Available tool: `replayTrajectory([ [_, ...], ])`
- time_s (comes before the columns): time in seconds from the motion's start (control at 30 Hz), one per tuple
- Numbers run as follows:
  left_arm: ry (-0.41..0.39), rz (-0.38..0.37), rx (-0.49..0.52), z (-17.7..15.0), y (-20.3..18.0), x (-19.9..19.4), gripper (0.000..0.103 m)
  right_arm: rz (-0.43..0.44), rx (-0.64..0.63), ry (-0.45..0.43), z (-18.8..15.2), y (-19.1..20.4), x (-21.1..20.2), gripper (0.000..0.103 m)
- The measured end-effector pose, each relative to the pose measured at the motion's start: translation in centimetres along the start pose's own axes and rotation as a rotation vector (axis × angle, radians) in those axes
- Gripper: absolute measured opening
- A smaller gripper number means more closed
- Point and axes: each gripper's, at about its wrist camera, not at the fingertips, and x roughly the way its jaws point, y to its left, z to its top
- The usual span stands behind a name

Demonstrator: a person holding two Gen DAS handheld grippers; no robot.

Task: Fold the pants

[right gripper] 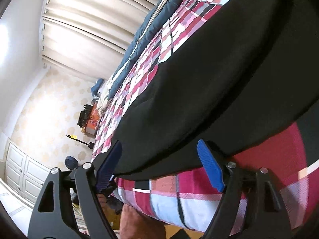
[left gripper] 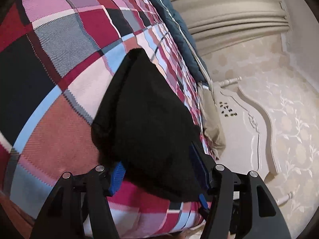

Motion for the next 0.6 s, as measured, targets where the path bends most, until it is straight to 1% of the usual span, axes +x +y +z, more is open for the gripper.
replayTrajectory([
  [0.03, -0.010, 0.014, 0.011, 0.1, -0.3, 0.1, 0.058, -0.001, 0.004, 0.001, 0.0, 0.0, 0.2, 0.078],
  [0.07, -0.014, 0.039, 0.023, 0.2, -0.6, 0.2, 0.054, -0.010, 0.004, 0.000, 0.0, 0.2, 0.6, 0.078],
  [0.1, -0.015, 0.053, 0.032, 0.2, -0.8, 0.4, 0.044, -0.015, 0.000, -0.003, 0.0, 0.4, 0.8, 0.075],
  [0.13, -0.017, 0.081, 0.048, 0.2, -0.9, 0.5, 0.039, -0.020, -0.007, -0.006, 0.1, 0.6, 1.1, 0.068],
  [0.17, -0.015, 0.109, 0.060, 0.2, -1.0, 0.7, 0.031, -0.027, -0.007, -0.006, 0.2, 0.7, 1.4, 0.066],
  [0.2, -0.014, 0.127, 0.066, 0.3, -1.0, 0.8, 0.025, -0.044, 0.002, -0.003, 0.5, 0.5, 1.8, 0.060],
  [0.23, -0.008, 0.140, 0.058, 0.4, -0.7, 1.0, 0.023, -0.066, 0.020, -0.002, 0.6, 0.3, 2.3, 0.050],
  [0.27, -0.005, 0.140, 0.047, 0.5, -0.5, 1.1, 0.020, -0.079, 0.032, -0.002, 0.7, 0.1, 2.7, 0.045],
  [0.3, -0.002, 0.135, 0.031, 0.6, -0.3, 1.1, 0.019, -0.088, 0.041, -0.005, 0.8, -0.1, 2.9, 0.035],
  [0.33, 0.000, 0.125, 0.008, 0.9, 0.1, 1.1, 0.019, -0.102, 0.050, -0.008, 0.9, -0.3, 3.1, 0.022],
  [0.4, 0.003, 0.114, -0.019, 1.2, 0.3, 1.0, 0.018, -0.102, 0.067, -0.003, 0.9, -0.5, 3.2, 0.012],
  [0.43, 0.003, 0.116, -0.019, 1.3, 0.3, 0.9, 0.018, -0.090, 0.077, -0.006, 0.8, -0.6, 3.1, 0.010],
  [0.53, -0.004, 0.130, 0.009, 1.7, -0.1, 0.5, 0.018, -0.076, 0.066, -0.019, 0.1, 0.3, 2.3, 0.009],
  [0.6, -0.011, 0.146, 0.029, 1.9, -0.3, 0.2, 0.018, -0.071, 0.062, -0.009, -0.6, 0.5, 2.0, 0.009],
])
